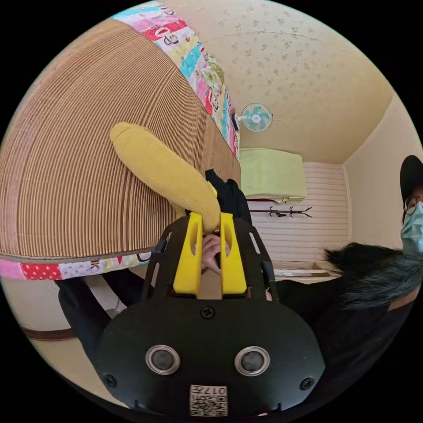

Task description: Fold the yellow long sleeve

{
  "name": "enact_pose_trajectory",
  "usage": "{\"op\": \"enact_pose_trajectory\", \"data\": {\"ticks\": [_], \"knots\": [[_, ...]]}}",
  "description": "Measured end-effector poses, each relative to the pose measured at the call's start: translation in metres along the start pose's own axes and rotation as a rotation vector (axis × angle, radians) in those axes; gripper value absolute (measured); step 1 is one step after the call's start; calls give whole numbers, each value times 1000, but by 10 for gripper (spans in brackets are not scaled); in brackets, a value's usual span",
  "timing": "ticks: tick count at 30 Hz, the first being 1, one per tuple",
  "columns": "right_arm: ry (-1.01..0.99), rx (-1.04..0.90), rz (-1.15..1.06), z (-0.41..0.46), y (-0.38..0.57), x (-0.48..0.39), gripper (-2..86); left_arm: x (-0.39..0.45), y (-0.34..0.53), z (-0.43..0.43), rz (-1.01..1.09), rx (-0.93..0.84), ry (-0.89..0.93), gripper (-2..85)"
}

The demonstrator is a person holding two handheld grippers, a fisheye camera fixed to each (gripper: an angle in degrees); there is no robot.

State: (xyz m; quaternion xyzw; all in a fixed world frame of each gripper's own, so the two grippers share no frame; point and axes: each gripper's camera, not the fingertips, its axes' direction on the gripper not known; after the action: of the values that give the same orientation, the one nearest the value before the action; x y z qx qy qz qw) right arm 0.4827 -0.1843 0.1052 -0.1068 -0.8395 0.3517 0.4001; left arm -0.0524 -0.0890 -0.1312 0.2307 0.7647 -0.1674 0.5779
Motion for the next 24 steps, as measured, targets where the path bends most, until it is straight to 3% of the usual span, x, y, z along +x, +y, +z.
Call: {"op": "enact_pose_trajectory", "data": {"ticks": [6,14,19,21,24], "knots": [[-94,-181,0,192,32,21,150,65,78,-178,176,286,-104,112],[-67,-396,-116,434,103,136,108,56,262,-322,-41,591,-281,112],[229,-417,13,488,141,329,82,30,381,-342,-258,751,-298,108],[465,-566,180,494,154,439,78,26,406,-338,-317,764,-325,108],[695,-895,161,497,166,504,57,31,428,-328,-347,769,-341,110]]}}
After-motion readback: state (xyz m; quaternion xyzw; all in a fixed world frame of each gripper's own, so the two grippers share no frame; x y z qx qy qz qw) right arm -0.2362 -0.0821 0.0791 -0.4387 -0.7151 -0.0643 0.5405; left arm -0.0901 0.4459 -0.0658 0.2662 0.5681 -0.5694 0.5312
